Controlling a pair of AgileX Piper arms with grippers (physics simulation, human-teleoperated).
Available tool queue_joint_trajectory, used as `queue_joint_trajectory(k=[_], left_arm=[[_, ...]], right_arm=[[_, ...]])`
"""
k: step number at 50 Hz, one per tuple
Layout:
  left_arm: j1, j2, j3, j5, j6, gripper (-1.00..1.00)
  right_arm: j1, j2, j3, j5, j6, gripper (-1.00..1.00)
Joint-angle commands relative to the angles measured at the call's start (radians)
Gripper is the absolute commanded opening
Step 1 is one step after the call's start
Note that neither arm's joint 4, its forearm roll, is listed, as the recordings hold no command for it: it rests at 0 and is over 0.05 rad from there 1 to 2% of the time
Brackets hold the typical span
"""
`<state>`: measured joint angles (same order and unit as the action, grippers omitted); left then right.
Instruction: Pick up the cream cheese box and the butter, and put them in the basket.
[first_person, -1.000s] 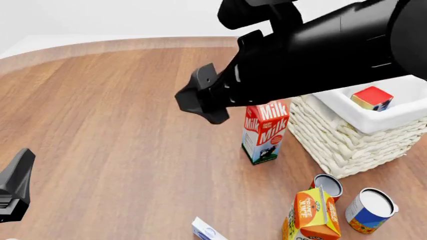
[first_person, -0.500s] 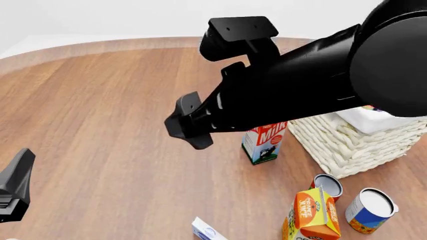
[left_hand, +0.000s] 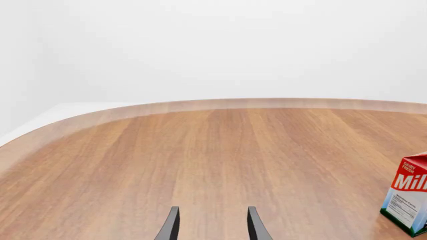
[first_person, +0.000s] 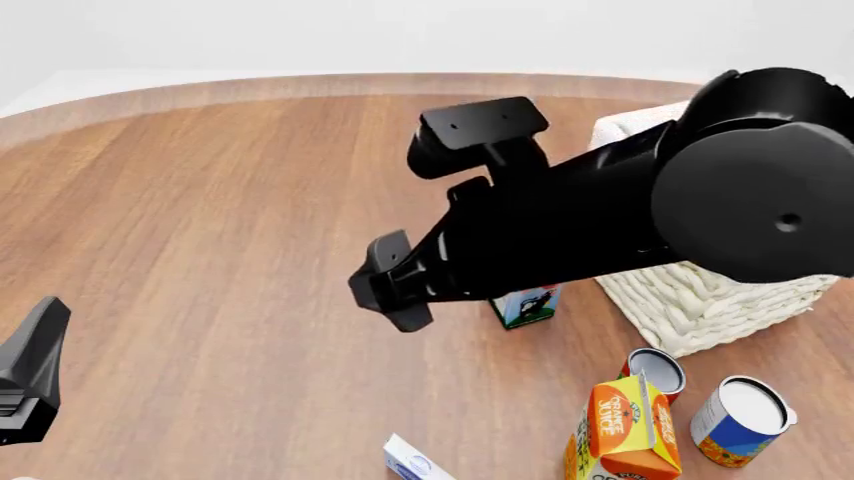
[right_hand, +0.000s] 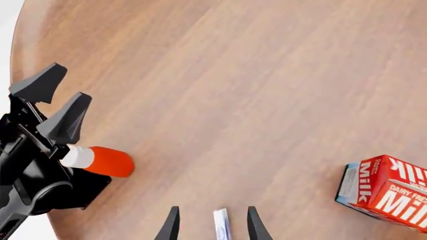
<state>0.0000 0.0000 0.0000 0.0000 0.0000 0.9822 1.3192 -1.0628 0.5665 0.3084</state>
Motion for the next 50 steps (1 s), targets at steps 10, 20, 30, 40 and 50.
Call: queue_joint_trajectory(k=[10, 20, 30, 40, 50], left_arm=[[0.0, 0.0, 0.0, 0.0, 0.0, 1.0], [0.0, 0.0, 0.0, 0.0, 0.0, 1.0], [0.0, 0.0, 0.0, 0.0, 0.0, 1.0], [0.0, 0.0, 0.0, 0.0, 0.0, 1.0], [0.0, 0.0, 0.0, 0.0, 0.0, 1.0]], right_arm=[[-0.024, 0.025, 0.09, -0.065, -0.002, 1.0], [-0.01, 0.03, 0.106, -0.081, 0.011, 1.0], [0.011, 0.048, 0.126, -0.099, 0.045, 1.0], [0.027, 0.08, 0.158, -0.145, 0.074, 1.0], [0.032, 0.086, 0.168, -0.157, 0.085, 1.0]])
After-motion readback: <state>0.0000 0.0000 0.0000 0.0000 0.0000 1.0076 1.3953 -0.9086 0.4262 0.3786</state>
